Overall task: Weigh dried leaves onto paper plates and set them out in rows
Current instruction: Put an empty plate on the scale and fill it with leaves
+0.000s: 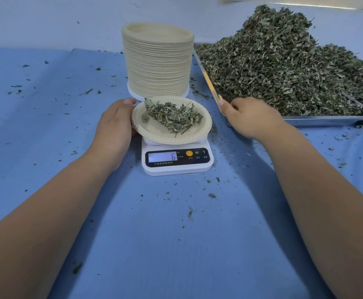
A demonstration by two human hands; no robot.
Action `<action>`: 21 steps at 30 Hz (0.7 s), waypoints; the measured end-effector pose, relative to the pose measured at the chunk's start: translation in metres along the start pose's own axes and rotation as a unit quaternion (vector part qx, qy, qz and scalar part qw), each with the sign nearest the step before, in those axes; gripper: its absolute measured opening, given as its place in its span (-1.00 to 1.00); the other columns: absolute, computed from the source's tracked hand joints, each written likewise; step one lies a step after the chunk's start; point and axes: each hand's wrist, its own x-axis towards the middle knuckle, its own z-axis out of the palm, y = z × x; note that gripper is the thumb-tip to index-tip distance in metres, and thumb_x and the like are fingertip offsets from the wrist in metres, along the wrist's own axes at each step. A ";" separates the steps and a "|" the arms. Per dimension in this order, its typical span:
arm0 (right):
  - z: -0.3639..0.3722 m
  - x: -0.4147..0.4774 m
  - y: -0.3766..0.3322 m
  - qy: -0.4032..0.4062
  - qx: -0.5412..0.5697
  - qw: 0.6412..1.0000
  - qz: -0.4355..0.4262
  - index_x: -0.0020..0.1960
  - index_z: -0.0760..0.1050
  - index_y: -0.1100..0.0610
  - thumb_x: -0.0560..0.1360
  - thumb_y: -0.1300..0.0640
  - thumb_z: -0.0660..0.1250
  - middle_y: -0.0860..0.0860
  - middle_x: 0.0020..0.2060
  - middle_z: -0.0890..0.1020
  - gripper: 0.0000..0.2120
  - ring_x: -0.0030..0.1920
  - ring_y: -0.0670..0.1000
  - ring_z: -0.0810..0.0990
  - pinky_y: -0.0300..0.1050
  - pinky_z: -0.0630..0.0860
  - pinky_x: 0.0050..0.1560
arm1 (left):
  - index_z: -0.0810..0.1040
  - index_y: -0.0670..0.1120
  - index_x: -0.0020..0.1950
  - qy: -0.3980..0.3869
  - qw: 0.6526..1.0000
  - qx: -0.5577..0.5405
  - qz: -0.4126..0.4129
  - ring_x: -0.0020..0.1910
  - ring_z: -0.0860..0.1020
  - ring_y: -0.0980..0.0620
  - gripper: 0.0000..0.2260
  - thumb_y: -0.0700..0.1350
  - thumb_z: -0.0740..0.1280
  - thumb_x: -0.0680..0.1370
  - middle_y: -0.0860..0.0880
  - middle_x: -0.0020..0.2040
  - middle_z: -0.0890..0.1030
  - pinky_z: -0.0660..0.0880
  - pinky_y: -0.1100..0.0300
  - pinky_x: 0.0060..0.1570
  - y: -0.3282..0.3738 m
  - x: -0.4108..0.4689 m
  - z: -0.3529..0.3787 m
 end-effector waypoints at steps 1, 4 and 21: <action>0.003 -0.002 -0.002 -0.013 -0.004 1.000 -0.005 -0.13 0.46 0.05 0.60 -0.41 -0.14 0.03 -0.19 0.51 -0.37 -0.09 0.16 0.52 0.04 0.45 -0.12 | 0.66 0.22 -0.04 0.001 1.000 -0.001 -0.001 0.15 0.66 0.01 -0.75 0.12 0.18 0.53 0.04 0.12 0.71 0.58 -0.09 0.28 0.000 0.000 0.000; 0.008 -0.003 -0.007 0.013 0.030 0.999 -0.010 -0.23 0.37 0.05 0.63 -0.37 -0.10 0.01 -0.30 0.50 -0.41 -0.28 0.05 0.47 -0.08 0.29 -0.31 | 0.68 0.33 -0.16 0.000 1.000 0.013 0.003 0.15 0.66 -0.01 -0.72 0.13 0.18 0.53 0.06 0.07 0.72 0.57 -0.12 0.29 0.000 0.000 -0.001; -0.013 0.038 -0.007 0.073 0.112 0.991 0.028 -0.29 0.33 0.10 0.68 -0.14 0.13 0.06 -0.38 0.46 -0.54 -0.35 0.04 0.42 -0.09 0.19 -0.40 | 0.67 0.37 -0.16 0.000 1.000 0.027 0.012 0.14 0.65 0.07 -0.72 0.18 0.15 0.52 0.13 0.05 0.71 0.55 -0.12 0.30 -0.003 0.002 -0.002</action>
